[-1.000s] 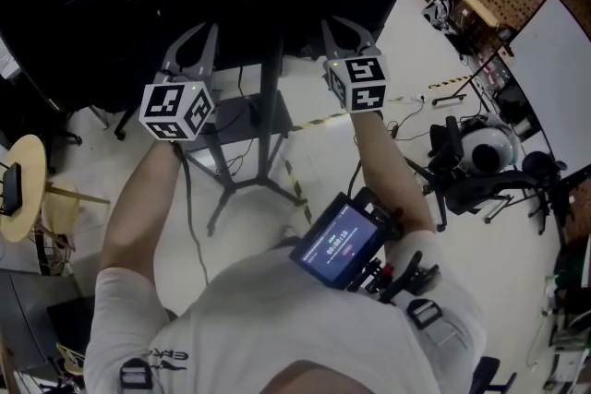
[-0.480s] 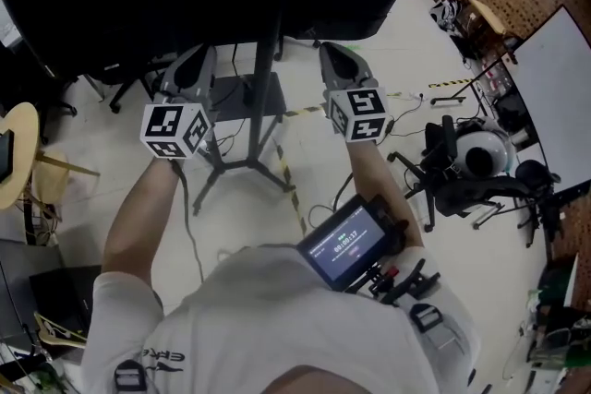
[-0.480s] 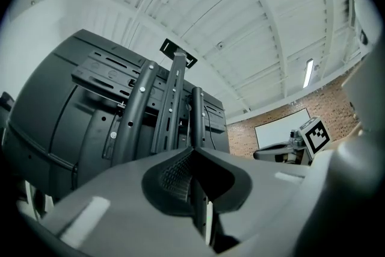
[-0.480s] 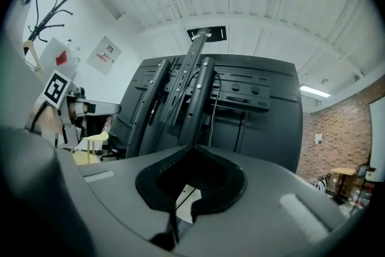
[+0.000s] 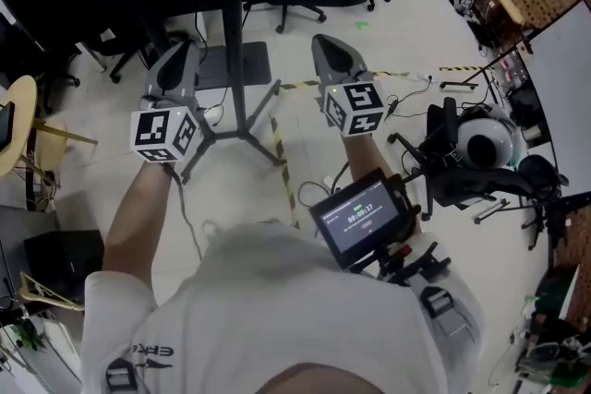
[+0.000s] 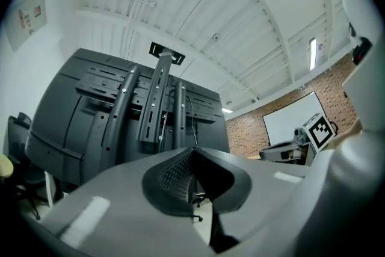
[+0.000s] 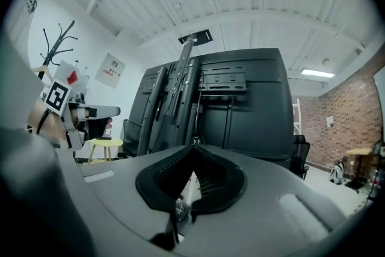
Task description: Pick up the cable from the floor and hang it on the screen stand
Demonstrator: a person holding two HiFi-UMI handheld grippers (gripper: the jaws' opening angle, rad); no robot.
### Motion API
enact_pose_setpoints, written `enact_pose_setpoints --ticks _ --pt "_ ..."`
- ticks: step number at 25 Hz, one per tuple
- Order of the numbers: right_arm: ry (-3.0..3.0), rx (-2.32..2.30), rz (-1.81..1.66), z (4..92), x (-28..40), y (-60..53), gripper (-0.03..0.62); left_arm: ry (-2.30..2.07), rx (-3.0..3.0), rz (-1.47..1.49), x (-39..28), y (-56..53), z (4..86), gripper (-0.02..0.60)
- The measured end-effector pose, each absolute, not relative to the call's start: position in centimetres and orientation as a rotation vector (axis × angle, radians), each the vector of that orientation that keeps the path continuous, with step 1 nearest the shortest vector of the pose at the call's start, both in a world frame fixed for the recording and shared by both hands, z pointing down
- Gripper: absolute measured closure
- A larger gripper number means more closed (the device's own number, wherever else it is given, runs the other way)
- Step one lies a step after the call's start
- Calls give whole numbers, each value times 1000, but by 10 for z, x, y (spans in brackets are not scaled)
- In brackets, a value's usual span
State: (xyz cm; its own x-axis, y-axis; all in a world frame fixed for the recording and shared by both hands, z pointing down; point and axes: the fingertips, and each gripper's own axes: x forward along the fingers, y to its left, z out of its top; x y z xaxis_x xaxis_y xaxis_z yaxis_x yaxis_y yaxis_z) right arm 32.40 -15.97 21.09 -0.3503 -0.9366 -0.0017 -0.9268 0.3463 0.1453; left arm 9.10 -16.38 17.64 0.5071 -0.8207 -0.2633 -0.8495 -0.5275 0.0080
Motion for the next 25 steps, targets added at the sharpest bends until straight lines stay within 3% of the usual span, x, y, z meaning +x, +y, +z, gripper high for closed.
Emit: enact_pose_setpoints --ticks 12,25 --pt "-2631 1626 -88 254 336 -123 580 1644 -2568 218 99 -107 239 580" --pt "-2661 1580 12 295 279 -56 580 1659 -2631 80 74 -56 291 580"
